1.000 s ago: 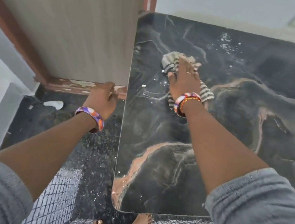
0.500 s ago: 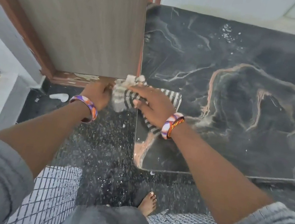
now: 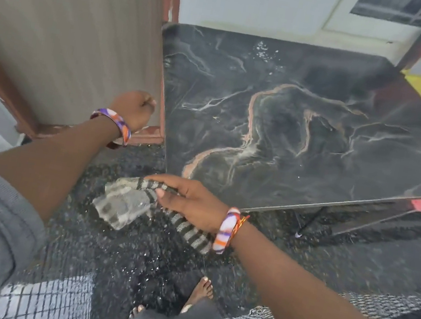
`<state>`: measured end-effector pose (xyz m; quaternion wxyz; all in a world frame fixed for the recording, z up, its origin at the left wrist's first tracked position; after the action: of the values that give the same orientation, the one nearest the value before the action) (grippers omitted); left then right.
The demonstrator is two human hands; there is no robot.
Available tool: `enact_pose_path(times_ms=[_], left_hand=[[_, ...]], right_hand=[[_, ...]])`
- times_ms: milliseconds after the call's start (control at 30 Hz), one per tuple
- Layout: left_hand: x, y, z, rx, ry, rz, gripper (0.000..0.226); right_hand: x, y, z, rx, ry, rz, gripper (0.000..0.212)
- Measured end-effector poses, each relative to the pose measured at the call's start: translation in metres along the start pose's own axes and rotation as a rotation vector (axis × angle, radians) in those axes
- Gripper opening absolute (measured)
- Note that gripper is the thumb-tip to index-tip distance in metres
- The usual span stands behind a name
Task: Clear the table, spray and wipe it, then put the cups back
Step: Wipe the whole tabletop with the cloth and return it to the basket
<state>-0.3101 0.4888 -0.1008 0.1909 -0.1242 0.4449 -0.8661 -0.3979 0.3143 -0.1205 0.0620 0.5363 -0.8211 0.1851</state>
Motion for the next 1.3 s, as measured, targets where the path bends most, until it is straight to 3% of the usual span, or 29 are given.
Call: enact_pose_path(times_ms=[100,367,500,567,633,733,800,1033,1133,1300], left_hand=[[-0.011,0.005,0.044,-0.043,0.085,0.017,0.037],[-0.064,0.052,0.148,-0.023,0.260,0.014,0.037],[-0.112,0.097,0.198,-0.058,0.337,-0.033,0.037],[-0.148,0.127,0.224,-0.086,0.349,-0.049,0.048],[-0.182,0.151,0.243,-0.121,0.330,-0.042,0.040],[-0.216,0.172,0.258,-0.151,0.307,-0.014,0.040],[-0.237,0.183,0.265,-0.159,0.271,-0.010,0.040],[-0.271,0.158,0.218,-0.122,0.058,0.124,0.033],[-0.267,0.137,0.197,-0.114,-0.008,0.176,0.030],[-0.251,0.102,0.172,-0.132,-0.090,0.245,0.031]], right_hand=[[0.016,-0.055,-0.007,-0.148,-0.040,0.188,0.044],[0.066,-0.267,0.042,-0.621,-0.158,0.934,0.029],[0.118,-0.369,0.073,-0.361,-0.110,1.576,0.036],[0.128,-0.422,0.101,-0.256,-0.017,1.730,0.042],[0.121,-0.475,0.138,-0.062,0.191,1.693,0.053],[0.088,-0.526,0.194,0.390,0.726,1.266,0.074],[0.068,-0.562,0.205,0.511,0.804,1.169,0.074],[-0.044,-0.628,0.169,0.657,0.546,1.043,0.056],[-0.104,-0.593,0.132,0.694,0.353,0.959,0.048],[-0.172,-0.467,0.070,0.654,-0.015,0.719,0.044]])
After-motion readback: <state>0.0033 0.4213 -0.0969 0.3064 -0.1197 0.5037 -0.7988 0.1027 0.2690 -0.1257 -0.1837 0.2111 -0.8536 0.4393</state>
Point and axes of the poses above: each hand's wrist, its own x-axis away from the middle knuckle, its own y-axis out of the palm, z = x × y, the point moved 9 cm from there along -x, towards the middle knuckle
